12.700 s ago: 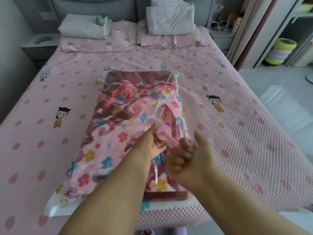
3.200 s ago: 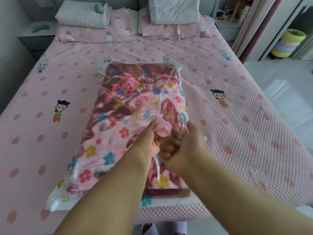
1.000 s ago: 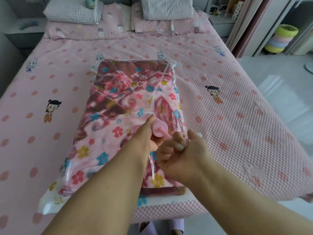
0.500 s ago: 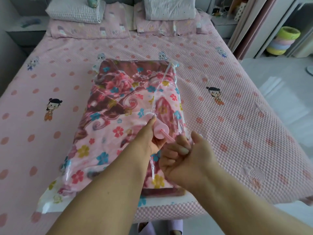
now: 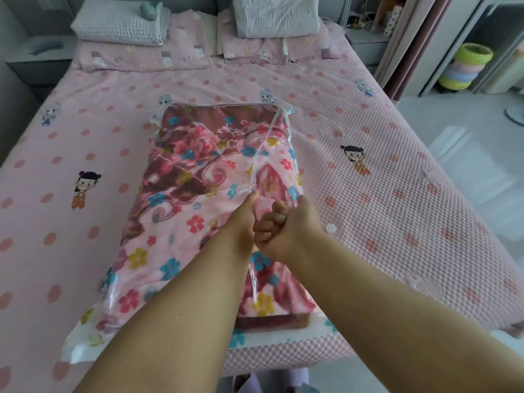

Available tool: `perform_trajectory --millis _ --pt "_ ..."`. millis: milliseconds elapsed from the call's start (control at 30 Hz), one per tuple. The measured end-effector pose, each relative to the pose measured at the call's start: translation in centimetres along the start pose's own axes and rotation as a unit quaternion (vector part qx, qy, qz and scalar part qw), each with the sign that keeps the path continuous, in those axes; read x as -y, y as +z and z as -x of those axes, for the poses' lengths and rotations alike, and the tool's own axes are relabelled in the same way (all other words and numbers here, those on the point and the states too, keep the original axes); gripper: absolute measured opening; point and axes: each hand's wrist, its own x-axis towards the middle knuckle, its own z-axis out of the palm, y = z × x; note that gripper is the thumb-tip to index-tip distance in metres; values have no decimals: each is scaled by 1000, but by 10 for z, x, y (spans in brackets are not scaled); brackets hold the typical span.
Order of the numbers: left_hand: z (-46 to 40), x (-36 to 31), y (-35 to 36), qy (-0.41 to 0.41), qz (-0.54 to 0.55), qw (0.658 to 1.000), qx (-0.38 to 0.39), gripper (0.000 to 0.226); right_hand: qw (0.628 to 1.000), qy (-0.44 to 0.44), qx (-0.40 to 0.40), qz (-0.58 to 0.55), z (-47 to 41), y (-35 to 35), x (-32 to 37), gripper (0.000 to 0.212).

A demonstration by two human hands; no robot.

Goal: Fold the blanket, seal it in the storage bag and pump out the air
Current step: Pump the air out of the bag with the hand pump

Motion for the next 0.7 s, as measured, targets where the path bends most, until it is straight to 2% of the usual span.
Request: perform_trajectory --millis 67,133,200,333,400,467,533,567,600,700 --pt "-3 2 -3 -3 -22 1000 -1 64 994 -76 28 67 1 -17 -6 51" --pt "-8 5 -9 0 -5 999 -37 53 996 -31 76 43 27 -24 -14 53" --pt "-11 5 -14 17 31 997 -65 42 997 48 46 -42 45 -27 -16 61" --pt "-8 1 -5 -3 0 999 -35 47 997 36 0 -67 10 -11 -1 60" --pt "-4 0 0 0 -9 1000 6 54 1000 -9 -7 11 -7 -2 -1 54" --pt "-9 0 0 -1 -19 1000 -1 59 997 -64 21 42 -2 -14 -5 55" --pt "-15 0 -8 -8 2 999 -41 53 998 -6 58 2 26 -18 -8 59" --pt "-19 1 -12 2 13 998 -68 47 996 32 53 -62 39 -22 -9 61" --pt "-17 0 -12 11 26 996 -82 47 996 41 34 -74 41 -24 -11 62" --pt "-18 -1 -7 2 -11 998 -62 47 996 38 4 -85 14 -15 -2 63"
